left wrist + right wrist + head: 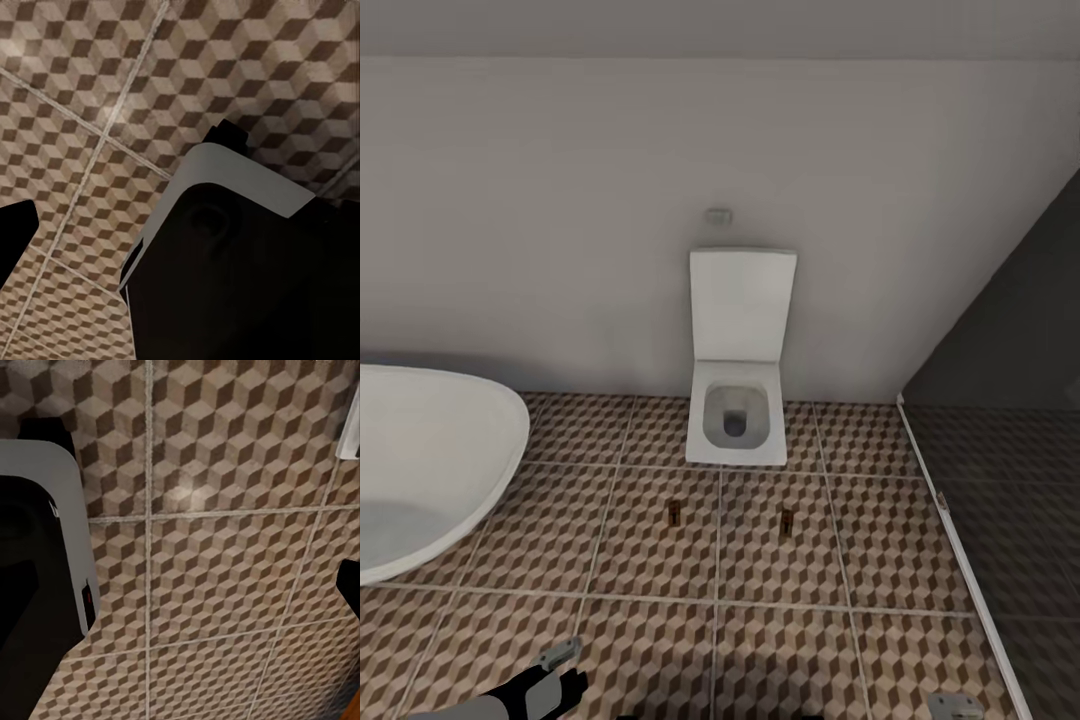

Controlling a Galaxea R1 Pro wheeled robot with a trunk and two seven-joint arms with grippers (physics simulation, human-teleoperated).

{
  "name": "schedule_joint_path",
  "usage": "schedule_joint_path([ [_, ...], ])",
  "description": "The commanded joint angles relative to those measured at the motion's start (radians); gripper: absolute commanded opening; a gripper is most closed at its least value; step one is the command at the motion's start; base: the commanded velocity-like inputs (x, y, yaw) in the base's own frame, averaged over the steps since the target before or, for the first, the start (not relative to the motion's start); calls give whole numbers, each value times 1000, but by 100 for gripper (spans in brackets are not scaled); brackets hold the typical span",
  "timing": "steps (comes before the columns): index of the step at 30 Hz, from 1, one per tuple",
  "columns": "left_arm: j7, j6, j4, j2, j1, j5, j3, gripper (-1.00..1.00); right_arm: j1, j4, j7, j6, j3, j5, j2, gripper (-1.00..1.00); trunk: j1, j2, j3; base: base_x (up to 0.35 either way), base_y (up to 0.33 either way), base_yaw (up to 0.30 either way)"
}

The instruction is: Take the four mousetraps from the cabinet in the bathroom and place them on the bathroom floor. Make sure all four end up on the same floor surface, and ensure that at least two of them are either under or directly next to the same bathroom sink.

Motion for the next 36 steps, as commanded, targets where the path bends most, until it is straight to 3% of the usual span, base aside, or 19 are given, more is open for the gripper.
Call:
schedule_joint_path([
  [1, 2, 3, 1, -1, -1, 6, -8, 100, -1, 1, -2, 3, 8, -8, 0, 100, 1, -2, 0, 0, 0, 0],
  [36, 2, 3, 1, -3, -1, 6, -8, 100, -1, 1, -2, 3, 13, -8, 2, 100, 1, -2, 56, 0, 0, 42],
])
